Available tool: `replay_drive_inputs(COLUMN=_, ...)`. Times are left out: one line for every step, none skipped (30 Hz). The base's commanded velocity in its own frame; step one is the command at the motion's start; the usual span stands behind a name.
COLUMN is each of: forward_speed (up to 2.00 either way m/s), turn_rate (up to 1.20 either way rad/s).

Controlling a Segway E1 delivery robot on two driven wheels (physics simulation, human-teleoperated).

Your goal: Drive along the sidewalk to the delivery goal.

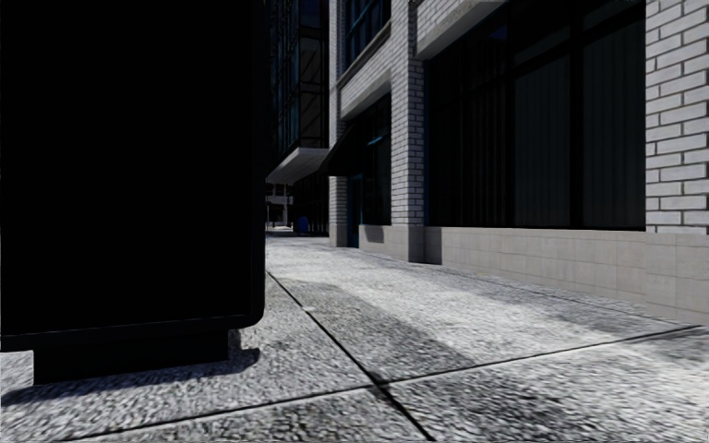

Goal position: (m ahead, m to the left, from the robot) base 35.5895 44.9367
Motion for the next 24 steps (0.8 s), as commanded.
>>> replay_drive_inputs(forward_speed=2.0, turn_rate=-0.61)
replay_drive_inputs(forward_speed=2.0, turn_rate=-0.61)
replay_drive_inputs(forward_speed=2.0, turn_rate=-0.61)
replay_drive_inputs(forward_speed=2.0, turn_rate=-0.61)
replay_drive_inputs(forward_speed=2.0, turn_rate=-0.61)
replay_drive_inputs(forward_speed=2.0, turn_rate=-0.61)
replay_drive_inputs(forward_speed=2.0, turn_rate=-0.61)
replay_drive_inputs(forward_speed=2.0, turn_rate=-0.61)
replay_drive_inputs(forward_speed=2.0, turn_rate=-0.61)
replay_drive_inputs(forward_speed=2.0, turn_rate=-0.61)
replay_drive_inputs(forward_speed=2.0, turn_rate=-0.61)
replay_drive_inputs(forward_speed=2.0, turn_rate=-0.6)
replay_drive_inputs(forward_speed=2.0, turn_rate=-0.6)
replay_drive_inputs(forward_speed=2.0, turn_rate=-0.44)
replay_drive_inputs(forward_speed=2.0, turn_rate=0.0)
replay_drive_inputs(forward_speed=2.0, turn_rate=0.0)
replay_drive_inputs(forward_speed=2.0, turn_rate=0.0)
replay_drive_inputs(forward_speed=2.0, turn_rate=0.0)
replay_drive_inputs(forward_speed=2.0, turn_rate=0.0)
replay_drive_inputs(forward_speed=2.0, turn_rate=0.0)
replay_drive_inputs(forward_speed=2.0, turn_rate=0.02)
replay_drive_inputs(forward_speed=2.0, turn_rate=0.02)
replay_drive_inputs(forward_speed=2.0, turn_rate=0.18)
replay_drive_inputs(forward_speed=2.0, turn_rate=0.35)
